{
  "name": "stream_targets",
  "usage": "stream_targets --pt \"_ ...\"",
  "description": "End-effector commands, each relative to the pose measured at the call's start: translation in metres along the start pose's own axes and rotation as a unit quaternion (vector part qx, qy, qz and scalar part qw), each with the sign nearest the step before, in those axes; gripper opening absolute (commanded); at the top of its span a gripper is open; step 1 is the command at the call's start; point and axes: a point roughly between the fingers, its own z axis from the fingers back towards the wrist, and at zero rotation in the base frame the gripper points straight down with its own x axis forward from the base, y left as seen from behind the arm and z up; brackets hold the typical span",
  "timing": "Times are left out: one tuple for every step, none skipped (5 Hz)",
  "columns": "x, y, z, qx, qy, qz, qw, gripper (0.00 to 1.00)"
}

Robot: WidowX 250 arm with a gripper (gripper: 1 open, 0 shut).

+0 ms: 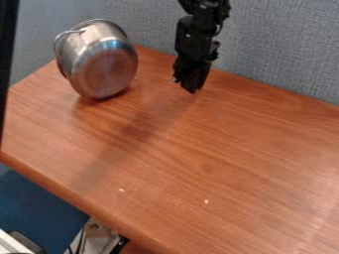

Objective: Move the red object from the metal pot to the table

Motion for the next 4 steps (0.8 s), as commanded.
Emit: stream_targets --pt "0.021 -0.004 -0.002 -0.031 -0.016 0.009 0.9994 1.00" --pt "0.033 0.002 -0.007 -0.034 -0.022 0.012 0.9991 1.00" --pt "0.044 0.007 -0.009 -0.035 -0.025 0.013 0.9990 1.00" --pt "0.043 -0.007 0.001 -0.032 -0.024 -0.027 0.9988 1.00"
